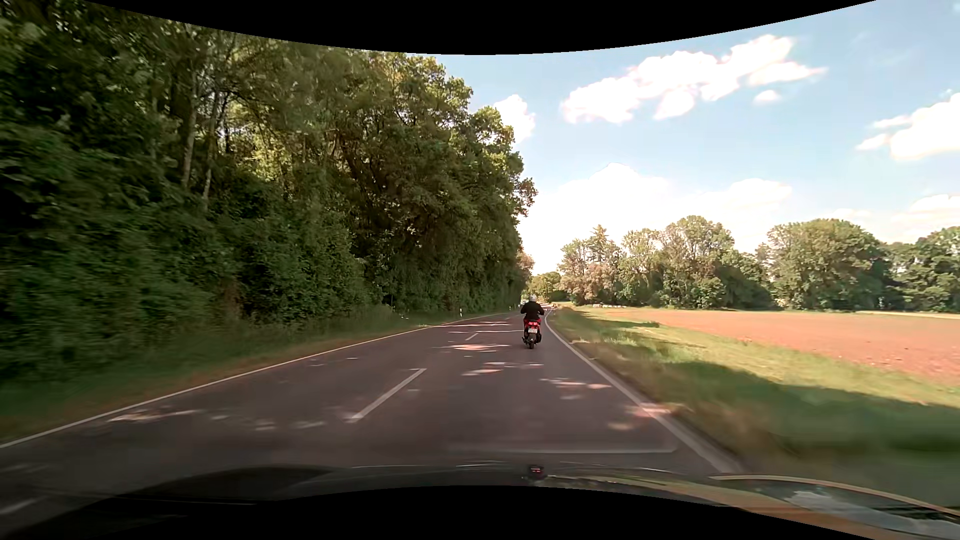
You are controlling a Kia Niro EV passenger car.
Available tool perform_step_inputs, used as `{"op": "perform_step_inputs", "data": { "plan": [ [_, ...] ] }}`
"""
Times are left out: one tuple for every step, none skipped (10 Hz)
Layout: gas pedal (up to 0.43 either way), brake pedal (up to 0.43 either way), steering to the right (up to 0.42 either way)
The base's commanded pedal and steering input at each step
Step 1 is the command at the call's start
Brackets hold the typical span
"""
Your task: Follow the waypoints while adhering to traffic rules and regulations
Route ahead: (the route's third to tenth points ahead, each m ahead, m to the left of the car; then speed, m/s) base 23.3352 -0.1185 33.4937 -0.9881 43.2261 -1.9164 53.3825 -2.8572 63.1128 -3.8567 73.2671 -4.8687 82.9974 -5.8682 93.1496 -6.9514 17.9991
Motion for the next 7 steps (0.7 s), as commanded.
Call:
{"op": "perform_step_inputs", "data": {
  "plan": [
    [0.22,0.006,0.014],
    [0.22,0.006,0.014],
    [0.209,0.006,0.014],
    [0.197,0.006,0.015],
    [0.169,0.006,0.014],
    [0.157,0.006,0.014],
    [0.15,0.006,0.013]
  ]
}}
